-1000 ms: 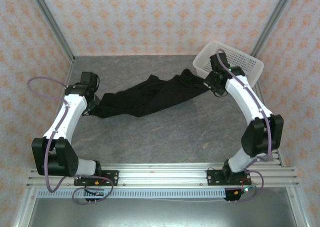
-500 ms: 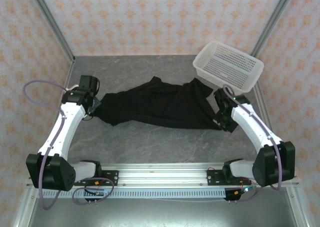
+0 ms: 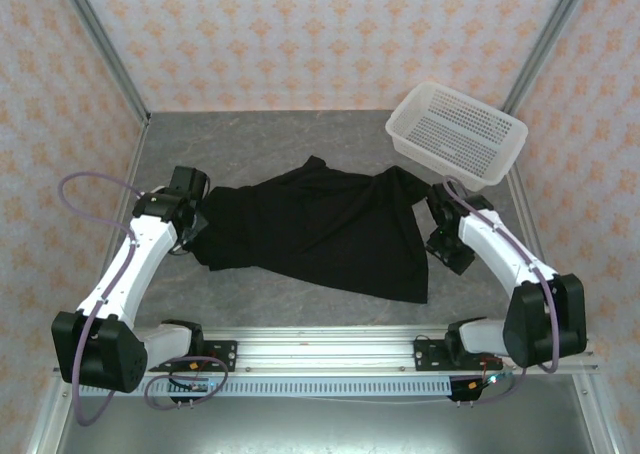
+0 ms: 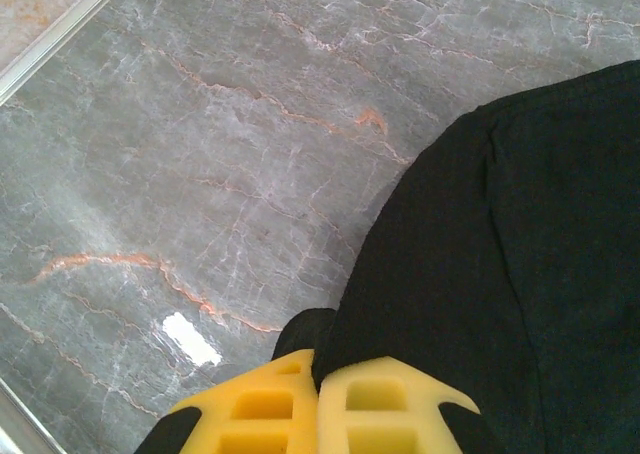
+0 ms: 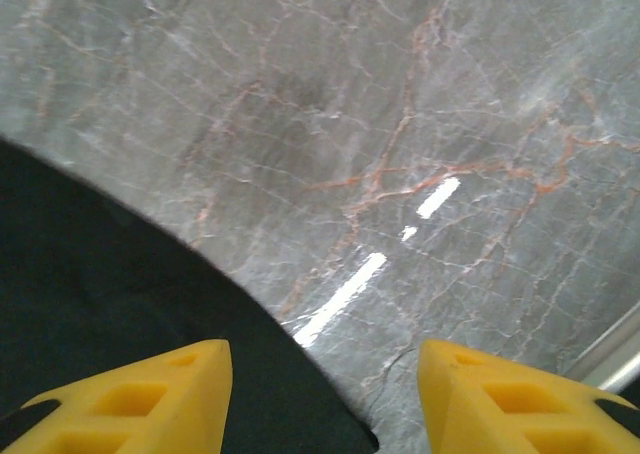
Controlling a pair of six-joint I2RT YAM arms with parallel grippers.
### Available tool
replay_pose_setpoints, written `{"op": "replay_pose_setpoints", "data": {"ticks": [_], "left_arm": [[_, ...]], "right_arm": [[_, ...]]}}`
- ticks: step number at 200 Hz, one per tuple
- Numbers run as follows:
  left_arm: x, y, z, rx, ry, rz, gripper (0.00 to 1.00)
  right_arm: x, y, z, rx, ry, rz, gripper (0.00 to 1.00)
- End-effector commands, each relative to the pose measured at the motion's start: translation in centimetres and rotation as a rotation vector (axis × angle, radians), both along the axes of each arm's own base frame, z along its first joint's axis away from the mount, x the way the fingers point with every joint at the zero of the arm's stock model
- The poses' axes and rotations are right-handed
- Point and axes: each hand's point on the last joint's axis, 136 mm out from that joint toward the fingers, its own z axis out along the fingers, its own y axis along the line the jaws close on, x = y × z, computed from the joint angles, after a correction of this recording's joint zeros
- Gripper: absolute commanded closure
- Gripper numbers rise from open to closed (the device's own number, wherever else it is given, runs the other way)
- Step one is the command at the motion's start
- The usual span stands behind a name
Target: Fold and stack the t-shirts
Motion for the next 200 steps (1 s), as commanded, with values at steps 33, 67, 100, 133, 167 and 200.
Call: {"op": "replay_pose_setpoints", "data": {"ticks": [33, 67, 100, 133, 167, 200], "left_arm": [[-0.4, 0.5, 0.4, 0.043, 0.002, 0.014, 1.0], [0.0, 0.3, 0.4, 0.036, 0.002, 0.008, 1.0], [0.1, 0.1, 0.2, 0.028, 0.005, 0.0, 1.0], [0.1, 0.1, 0.2, 0.027, 0.007, -0.006, 1.0], [0.2, 0.0, 0.1, 0.025, 0.006, -0.008, 1.0], [0.3, 0.0, 0.3, 0.023, -0.007, -0.005, 1.0]], "right_arm": [[-3.7, 5.4, -2.7, 0.173, 0.09, 0.053, 0.46], [-5.7, 6.3, -4.1, 0.195, 0.136, 0.036, 0.37], [-5.9, 6.7, -6.1, 0.215, 0.157, -0.002, 0.33], [-6.1, 6.6, -8.1, 0.245, 0.142, -0.067, 0.32], [-5.3, 6.6, -10.0, 0.254, 0.097, -0.096, 0.44], [-3.0, 6.2, -9.8, 0.239, 0.013, -0.083, 0.83]]}}
